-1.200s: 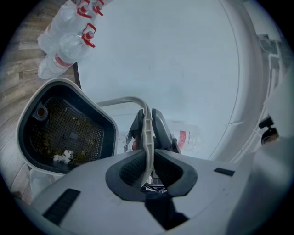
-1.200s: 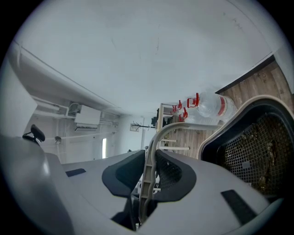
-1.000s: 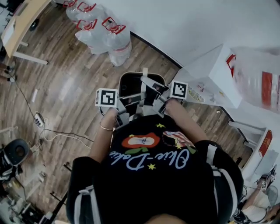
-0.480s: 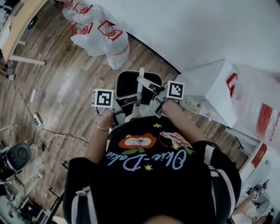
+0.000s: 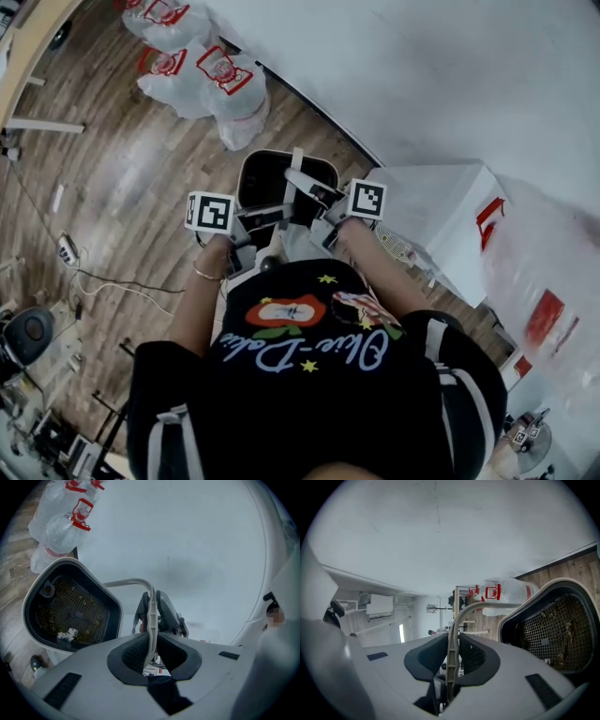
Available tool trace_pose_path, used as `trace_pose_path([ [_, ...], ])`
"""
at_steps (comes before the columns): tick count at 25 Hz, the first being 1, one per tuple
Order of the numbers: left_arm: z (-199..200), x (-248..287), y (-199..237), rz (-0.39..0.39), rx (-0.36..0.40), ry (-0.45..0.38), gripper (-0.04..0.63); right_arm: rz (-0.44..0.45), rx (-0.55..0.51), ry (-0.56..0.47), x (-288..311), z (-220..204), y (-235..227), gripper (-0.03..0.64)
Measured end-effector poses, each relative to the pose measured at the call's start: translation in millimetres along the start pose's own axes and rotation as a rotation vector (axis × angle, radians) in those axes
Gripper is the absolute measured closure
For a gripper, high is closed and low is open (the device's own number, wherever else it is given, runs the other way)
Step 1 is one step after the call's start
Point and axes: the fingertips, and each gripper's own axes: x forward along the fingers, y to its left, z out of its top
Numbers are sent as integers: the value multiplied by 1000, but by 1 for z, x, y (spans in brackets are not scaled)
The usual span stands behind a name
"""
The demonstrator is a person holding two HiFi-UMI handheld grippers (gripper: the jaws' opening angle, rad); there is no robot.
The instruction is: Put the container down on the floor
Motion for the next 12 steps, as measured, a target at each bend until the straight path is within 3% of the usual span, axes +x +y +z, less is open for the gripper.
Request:
trace_pose_path([
  [12,1,3,11,29,10,-13,540,-48,47,-31,-4,1,-12,554],
])
